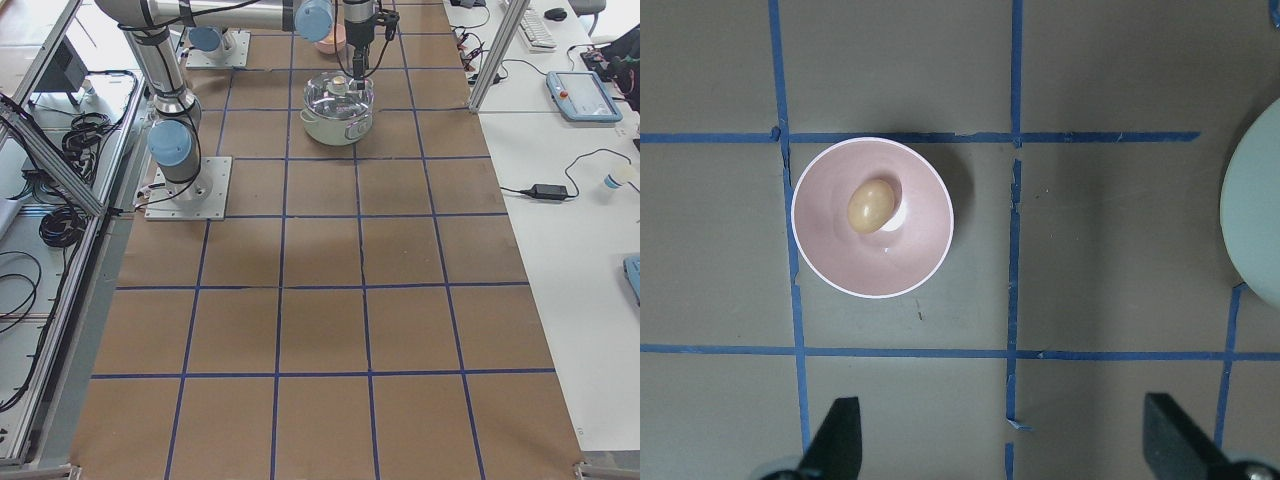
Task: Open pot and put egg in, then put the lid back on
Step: 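Lower right gripper onto lid knob while left gripper descends toward pink bowl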
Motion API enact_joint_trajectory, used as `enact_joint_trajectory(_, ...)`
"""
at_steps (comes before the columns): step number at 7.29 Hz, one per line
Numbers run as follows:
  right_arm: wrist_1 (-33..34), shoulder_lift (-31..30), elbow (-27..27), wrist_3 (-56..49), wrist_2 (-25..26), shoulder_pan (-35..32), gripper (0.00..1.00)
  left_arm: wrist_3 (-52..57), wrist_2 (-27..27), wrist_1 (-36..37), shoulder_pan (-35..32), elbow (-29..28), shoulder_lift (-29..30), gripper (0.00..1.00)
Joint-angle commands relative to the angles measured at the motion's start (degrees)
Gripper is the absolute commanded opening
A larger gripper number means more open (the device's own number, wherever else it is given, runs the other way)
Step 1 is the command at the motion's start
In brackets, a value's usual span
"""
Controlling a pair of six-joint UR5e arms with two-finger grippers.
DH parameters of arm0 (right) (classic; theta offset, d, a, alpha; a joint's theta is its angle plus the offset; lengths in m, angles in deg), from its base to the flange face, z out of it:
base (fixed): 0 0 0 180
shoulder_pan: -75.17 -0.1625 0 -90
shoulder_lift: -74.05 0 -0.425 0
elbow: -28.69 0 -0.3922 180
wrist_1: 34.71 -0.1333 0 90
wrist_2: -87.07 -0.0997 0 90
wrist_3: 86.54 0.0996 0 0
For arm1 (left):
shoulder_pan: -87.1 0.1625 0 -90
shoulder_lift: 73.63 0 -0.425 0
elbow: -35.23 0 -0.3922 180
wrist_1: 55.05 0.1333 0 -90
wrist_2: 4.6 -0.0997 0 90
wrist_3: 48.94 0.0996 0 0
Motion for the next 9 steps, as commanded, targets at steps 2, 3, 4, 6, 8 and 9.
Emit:
enact_joint_trajectory(2,0.1,0.1,0.1,0.0,0.1,0.0,1.00,0.4,0.0,0.0,0.0,0.4,-0.1,1.00)
enact_joint_trajectory(3,0.1,0.1,0.1,0.0,0.0,0.0,1.00,1.0,-0.2,0.0,-0.1,0.5,-0.2,1.00)
enact_joint_trajectory(4,0.0,0.3,0.2,0.0,0.0,-0.1,1.00,1.2,-0.6,-0.1,0.0,0.7,-0.3,1.00)
enact_joint_trajectory(6,0.4,0.9,1.7,4.4,-1.8,-1.7,1.00,3.4,-0.1,3.5,0.6,3.4,0.0,1.00)
enact_joint_trajectory(8,0.8,1.2,3.2,7.7,-3.3,-5.9,1.00,18.6,-0.6,10.4,2.0,7.8,0.6,1.00)
enact_joint_trajectory(9,0.7,1.9,3.6,10.8,-4.7,-8.2,1.00,22.4,-0.5,10.8,5.1,9.0,1.4,1.00)
